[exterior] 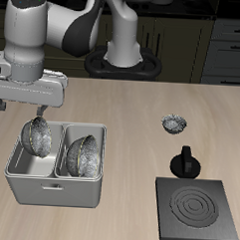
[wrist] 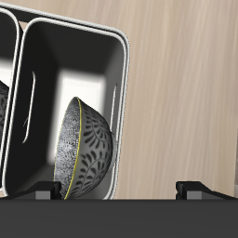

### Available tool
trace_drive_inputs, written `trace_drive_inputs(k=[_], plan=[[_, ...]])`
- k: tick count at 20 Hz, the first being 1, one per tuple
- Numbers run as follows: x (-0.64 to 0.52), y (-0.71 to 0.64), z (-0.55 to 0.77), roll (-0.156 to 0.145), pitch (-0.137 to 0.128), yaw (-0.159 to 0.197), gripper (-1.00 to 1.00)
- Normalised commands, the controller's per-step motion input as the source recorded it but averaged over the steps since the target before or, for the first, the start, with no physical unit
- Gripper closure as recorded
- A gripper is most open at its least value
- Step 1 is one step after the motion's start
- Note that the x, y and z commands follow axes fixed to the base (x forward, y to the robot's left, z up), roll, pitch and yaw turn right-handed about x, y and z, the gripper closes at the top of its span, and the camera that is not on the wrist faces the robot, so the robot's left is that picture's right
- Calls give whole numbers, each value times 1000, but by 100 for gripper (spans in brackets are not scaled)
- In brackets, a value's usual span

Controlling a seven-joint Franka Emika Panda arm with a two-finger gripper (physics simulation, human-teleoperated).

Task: Place the largest bowl in the left side of the drainer and the medium bowl in the right side

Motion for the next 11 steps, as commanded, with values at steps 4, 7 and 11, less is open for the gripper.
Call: trace_drive_inputs(k=[4,7,11], plan=[[-146,264,312,38,-47,-1,-100],[-183,266,264,64,-38,3,-100],[-195,116,51,28,-29,15,-100]])
